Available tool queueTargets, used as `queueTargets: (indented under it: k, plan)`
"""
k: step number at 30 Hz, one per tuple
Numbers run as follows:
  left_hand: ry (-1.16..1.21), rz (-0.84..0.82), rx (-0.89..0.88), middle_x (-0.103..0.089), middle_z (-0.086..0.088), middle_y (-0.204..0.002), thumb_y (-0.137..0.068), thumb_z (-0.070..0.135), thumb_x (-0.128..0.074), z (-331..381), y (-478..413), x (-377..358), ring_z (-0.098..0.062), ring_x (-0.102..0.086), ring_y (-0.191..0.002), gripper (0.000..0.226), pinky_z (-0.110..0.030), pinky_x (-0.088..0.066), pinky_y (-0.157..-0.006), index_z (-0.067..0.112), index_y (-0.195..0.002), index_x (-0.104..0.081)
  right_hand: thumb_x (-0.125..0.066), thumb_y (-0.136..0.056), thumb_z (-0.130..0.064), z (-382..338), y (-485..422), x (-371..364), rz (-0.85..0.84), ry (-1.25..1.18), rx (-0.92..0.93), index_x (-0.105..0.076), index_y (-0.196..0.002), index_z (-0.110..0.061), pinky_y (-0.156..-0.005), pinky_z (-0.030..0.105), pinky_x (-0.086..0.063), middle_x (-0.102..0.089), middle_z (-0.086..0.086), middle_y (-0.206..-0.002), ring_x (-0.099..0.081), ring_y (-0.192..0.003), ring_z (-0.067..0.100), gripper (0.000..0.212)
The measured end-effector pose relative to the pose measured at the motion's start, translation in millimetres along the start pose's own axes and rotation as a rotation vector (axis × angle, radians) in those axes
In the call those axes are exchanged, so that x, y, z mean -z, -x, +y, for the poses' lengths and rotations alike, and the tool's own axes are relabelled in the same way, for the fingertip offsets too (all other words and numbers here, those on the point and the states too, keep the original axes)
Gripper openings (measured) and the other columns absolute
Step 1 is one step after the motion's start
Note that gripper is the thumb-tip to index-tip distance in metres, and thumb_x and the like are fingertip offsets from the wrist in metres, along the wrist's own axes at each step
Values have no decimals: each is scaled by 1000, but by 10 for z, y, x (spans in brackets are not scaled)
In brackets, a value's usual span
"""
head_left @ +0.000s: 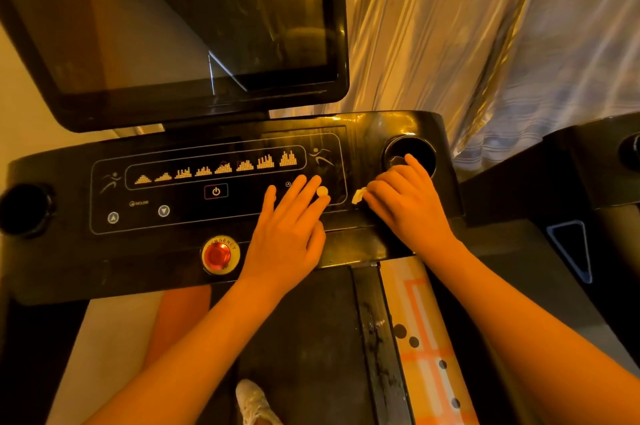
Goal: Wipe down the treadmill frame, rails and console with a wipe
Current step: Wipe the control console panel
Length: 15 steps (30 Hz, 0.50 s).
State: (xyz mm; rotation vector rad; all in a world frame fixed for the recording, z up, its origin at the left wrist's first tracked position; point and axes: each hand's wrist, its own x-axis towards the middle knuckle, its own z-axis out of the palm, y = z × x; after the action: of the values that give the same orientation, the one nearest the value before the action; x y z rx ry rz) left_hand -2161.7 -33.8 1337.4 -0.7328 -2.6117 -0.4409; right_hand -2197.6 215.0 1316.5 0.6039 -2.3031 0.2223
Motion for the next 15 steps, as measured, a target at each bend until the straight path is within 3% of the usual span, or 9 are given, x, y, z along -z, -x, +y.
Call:
queueTargets:
  k: [9, 15]
  plan:
    - [-75, 45, 10, -42, -5, -158, -99, 27, -42, 38, 255, 309, -22, -29, -151, 44, -54, -9, -122, 17, -139, -59, -65, -102, -29, -362, -11, 194, 104, -29, 8, -74, -103, -10, -109, 49, -42, -70, 9, -107, -63, -104, 27, 21]
    - [-32, 34, -53, -42, -6, -157, -99, 26, -43, 56, 327, 472, -22, -28, -151, 44, -49, -22, -120, 15, -138, -59, -63, -101, -28, -669, 100, 399, 135, -73, -76, -74, -102, -10, -83, 36, -44, -70, 9, -104, -62, -98, 25, 22]
